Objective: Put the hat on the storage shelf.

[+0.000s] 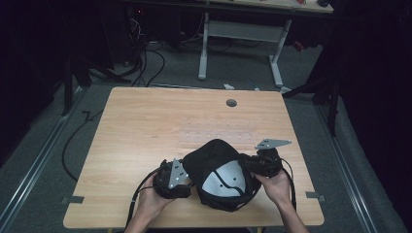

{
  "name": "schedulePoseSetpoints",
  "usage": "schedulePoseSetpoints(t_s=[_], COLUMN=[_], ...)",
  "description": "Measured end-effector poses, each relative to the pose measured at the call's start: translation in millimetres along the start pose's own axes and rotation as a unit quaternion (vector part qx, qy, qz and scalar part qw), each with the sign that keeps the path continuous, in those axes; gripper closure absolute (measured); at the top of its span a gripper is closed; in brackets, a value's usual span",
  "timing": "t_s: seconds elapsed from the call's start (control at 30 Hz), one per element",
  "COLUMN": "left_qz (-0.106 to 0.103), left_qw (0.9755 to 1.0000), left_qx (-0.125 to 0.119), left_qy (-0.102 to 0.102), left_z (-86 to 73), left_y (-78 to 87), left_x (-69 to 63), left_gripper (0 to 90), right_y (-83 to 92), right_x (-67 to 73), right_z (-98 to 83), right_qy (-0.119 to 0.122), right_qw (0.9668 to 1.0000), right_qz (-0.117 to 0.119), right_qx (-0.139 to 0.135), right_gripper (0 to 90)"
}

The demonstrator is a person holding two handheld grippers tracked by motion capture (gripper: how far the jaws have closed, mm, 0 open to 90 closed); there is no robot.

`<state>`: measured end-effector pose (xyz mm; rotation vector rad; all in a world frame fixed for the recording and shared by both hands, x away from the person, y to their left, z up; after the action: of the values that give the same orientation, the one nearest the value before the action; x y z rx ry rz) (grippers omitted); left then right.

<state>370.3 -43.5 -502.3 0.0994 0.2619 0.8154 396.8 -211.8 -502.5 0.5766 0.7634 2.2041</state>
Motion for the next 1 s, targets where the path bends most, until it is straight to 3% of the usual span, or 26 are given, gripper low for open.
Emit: schedulePoseSetpoints(t_s=[0.4,0.67,1.0], left_qz=[-0.003,-0.006,-0.015], left_qw=[0.9997,0.9996,0.9981], left_qx=[-0.003,-0.003,0.004], left_qy=[-0.024,-0.028,-0.060], left_z=[1.3,0.4,-5.6], left_y=[2.5,2.8,3.7], left_x=[-0.6,-2.3,-9.3], left_gripper=[30.8,31.0,32.6], right_y=[0.9,2.1,4.7], right_x=[3.6,4.5,2.5], right_z=[2.7,2.7,9.5], right_qy=[-0.002,-0.003,-0.010], right_qw=[0.9999,0.9997,0.9992], right_qz=[0.010,0.019,0.037], right_qx=[0.012,0.013,0.006], right_gripper=[78.3,78.3,78.2])
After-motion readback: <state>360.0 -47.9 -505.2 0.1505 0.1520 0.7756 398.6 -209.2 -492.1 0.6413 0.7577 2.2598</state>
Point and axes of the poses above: each handheld gripper's, and its own axes: y roughly backward along the jaws, z roughly out of its top, x roughly to its left, the point moved 9 cm from there along -y, roughly forward along the jaws, and after that the axes turned 1 degree about z, right-handed, at the moved point
